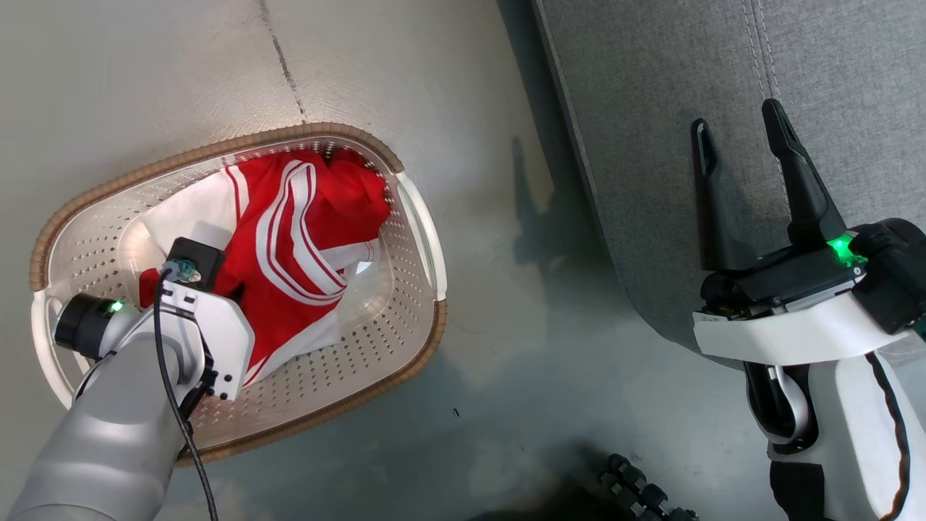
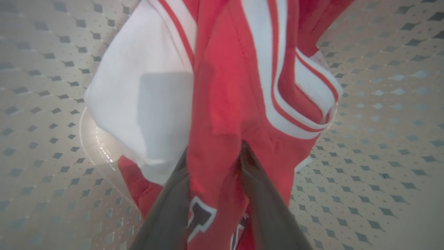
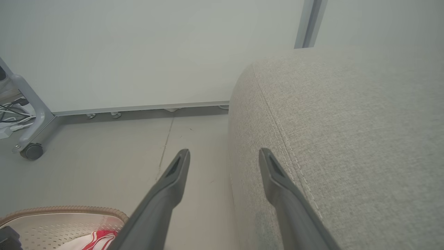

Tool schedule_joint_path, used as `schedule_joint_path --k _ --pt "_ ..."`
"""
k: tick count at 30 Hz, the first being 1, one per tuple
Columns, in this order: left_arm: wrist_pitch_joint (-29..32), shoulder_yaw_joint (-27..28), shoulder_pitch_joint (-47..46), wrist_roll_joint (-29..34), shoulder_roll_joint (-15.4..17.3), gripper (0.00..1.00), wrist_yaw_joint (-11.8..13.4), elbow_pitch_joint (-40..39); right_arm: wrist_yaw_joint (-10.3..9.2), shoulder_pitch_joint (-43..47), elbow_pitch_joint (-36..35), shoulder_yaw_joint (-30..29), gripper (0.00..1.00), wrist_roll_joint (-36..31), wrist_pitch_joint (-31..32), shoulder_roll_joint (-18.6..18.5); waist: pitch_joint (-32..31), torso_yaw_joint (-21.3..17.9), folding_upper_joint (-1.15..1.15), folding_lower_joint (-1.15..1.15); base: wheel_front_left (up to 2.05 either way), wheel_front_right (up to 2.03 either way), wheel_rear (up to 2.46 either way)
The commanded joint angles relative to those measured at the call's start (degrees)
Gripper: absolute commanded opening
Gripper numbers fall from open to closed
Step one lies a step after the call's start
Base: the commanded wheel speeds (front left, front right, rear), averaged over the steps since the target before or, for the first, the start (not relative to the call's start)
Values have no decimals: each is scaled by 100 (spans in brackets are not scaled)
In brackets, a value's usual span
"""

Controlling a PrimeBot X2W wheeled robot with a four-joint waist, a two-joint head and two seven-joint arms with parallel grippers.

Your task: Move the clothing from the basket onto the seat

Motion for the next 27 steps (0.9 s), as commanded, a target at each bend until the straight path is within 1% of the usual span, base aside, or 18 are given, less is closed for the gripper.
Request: schedule_joint_path --k 1,4,9,13,17,20,27 --pt "-89 0 -154 -60 54 0 -6 47 12 -97 20 -21 100 12 -68 -22 4 12 0 0 0 0 0" --pt "-278 -15 -226 -128 36 0 -6 60 11 -99 82 -64 100 0 -70 -22 -41 67 0 0 0 0 0" --pt "-778 12 -260 -285 38 0 -6 -11 11 -113 154 -115 100 -61 -100 -23 -245 206 0 0 0 0 0" --pt "-1130 32 -186 -405 2 0 -6 -167 11 -87 220 -148 100 -128 -77 -25 -531 349 0 0 0 0 0" --pt "-1303 117 -18 -509 -24 0 -6 -483 12 4 292 -195 100 -200 4 -25 -890 540 0 0 0 0 0" --pt "-1336 261 130 -583 -51 0 52 -914 12 57 334 -238 100 -266 87 -27 -1183 691 0 0 0 0 0" --pt "-1340 771 909 -629 -10 0 242 -2447 12 258 406 -254 100 -433 310 -27 -1908 988 0 0 0 0 0"
